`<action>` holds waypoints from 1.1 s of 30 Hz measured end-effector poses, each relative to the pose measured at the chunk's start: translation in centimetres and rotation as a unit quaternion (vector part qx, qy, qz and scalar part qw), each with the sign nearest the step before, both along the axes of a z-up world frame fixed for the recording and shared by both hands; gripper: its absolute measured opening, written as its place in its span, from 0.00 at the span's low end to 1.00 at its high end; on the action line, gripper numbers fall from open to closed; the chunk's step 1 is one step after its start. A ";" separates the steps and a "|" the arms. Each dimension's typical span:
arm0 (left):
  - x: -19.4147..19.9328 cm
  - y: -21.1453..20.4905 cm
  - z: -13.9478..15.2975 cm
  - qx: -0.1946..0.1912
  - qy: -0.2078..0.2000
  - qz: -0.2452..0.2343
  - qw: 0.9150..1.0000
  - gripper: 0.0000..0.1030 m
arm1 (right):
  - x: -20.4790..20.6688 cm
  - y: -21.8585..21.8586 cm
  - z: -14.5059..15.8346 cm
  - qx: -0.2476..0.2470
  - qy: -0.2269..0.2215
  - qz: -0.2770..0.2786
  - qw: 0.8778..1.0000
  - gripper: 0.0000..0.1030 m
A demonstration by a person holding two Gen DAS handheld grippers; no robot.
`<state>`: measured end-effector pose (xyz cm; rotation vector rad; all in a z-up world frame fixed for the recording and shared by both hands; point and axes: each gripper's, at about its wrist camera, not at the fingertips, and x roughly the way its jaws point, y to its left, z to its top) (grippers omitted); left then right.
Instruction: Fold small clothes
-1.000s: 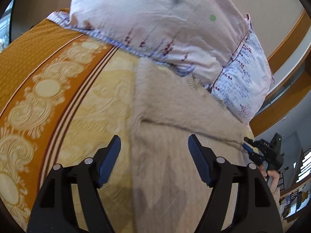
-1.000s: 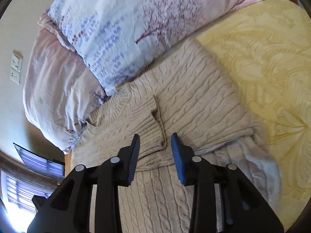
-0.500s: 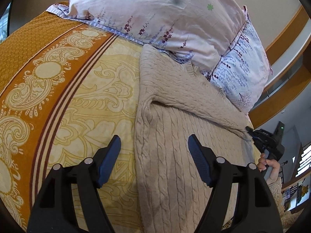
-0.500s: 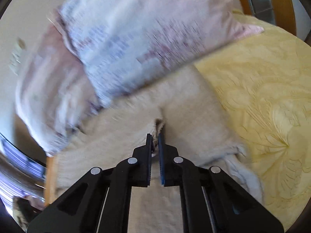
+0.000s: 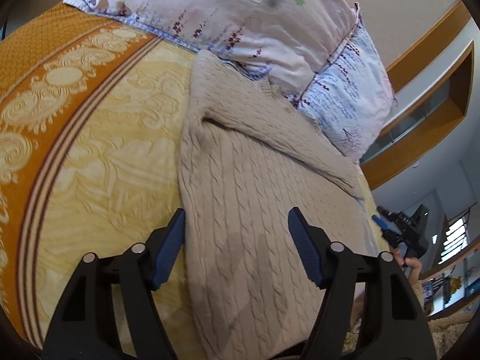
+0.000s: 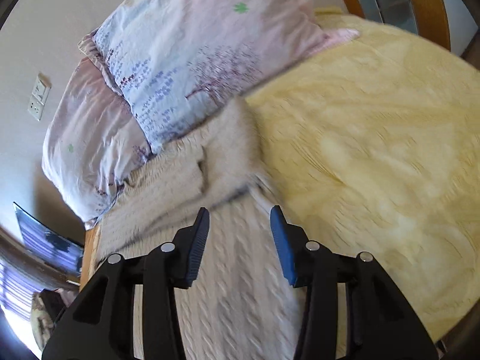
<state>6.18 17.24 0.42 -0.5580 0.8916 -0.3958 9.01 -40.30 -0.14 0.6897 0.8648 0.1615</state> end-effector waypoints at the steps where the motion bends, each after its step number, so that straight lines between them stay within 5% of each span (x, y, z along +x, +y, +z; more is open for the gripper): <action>1: -0.2 0.0 0.0 -0.004 0.001 -0.001 1.000 0.61 | -0.4 -0.2 -0.3 0.007 0.005 0.004 1.000 0.43; 7: -2.2 -0.4 -0.5 -0.033 0.009 -0.022 0.999 0.47 | -3.2 -0.4 -1.8 0.051 0.025 0.055 0.997 0.34; 18: -6.2 -0.8 -1.0 -0.097 -0.014 -0.096 0.991 0.46 | -8.9 -0.7 -3.5 0.154 -0.013 0.177 0.972 0.30; 29: -9.4 -0.8 -2.8 -0.133 -0.004 -0.127 0.983 0.46 | -11.5 0.3 -7.0 0.132 0.048 0.239 0.961 0.30; 33: -9.9 -2.1 -3.4 -0.102 0.006 -0.145 0.984 0.46 | -11.1 1.2 -7.7 0.136 0.045 0.256 0.956 0.30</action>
